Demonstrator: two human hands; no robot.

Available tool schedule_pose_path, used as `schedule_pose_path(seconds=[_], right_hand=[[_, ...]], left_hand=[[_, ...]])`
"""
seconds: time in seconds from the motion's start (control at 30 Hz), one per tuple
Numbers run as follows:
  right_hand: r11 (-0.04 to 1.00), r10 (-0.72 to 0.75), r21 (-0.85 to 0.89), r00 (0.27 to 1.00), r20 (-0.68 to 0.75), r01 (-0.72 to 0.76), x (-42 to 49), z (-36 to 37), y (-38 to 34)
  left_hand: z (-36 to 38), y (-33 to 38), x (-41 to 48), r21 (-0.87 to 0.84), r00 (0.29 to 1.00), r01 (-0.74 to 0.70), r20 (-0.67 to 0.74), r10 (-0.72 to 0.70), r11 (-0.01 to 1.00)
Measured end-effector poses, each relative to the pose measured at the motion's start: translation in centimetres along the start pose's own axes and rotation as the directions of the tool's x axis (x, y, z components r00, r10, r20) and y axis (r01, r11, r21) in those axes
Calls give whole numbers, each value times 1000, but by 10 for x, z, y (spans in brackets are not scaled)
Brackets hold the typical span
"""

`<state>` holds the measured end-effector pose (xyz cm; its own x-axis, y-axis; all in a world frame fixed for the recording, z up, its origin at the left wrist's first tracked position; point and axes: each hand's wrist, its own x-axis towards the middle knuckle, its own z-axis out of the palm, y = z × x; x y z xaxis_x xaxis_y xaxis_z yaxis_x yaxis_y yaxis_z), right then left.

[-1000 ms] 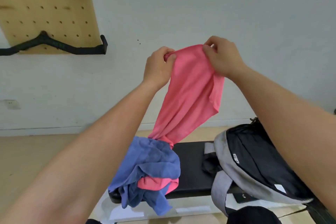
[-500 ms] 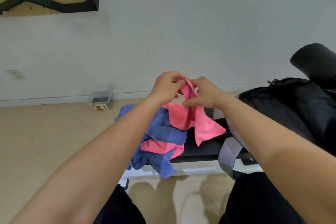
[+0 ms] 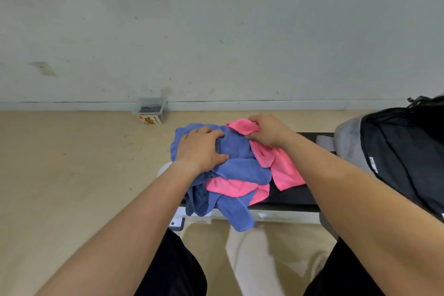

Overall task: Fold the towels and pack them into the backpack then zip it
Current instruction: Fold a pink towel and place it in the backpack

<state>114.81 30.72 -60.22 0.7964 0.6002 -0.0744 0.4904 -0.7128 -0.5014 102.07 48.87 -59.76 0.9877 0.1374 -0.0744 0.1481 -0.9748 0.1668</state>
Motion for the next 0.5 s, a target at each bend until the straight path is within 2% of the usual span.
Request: schedule_pose_path(seconds=[0.13,0.27,0.4,0.5], right_hand=[[997,-30,65,987,-157,41,0,-36,-9],[998,-56,20,962,-268,64,-3,-84,-24],[990,-9,117,879,-477,74,-17,-137,-44],[988,-17,126,859,-512,95,-33,-173,-59]], left_hand=[[3,0,-3,22,1000,4,-6,-4,1000],[2,3,-4,66,1000,-6,1,6,998],[2,5,-6,88,999,7,30,-10,996],[-3,9,-7,74,998,19,60,-23,997]])
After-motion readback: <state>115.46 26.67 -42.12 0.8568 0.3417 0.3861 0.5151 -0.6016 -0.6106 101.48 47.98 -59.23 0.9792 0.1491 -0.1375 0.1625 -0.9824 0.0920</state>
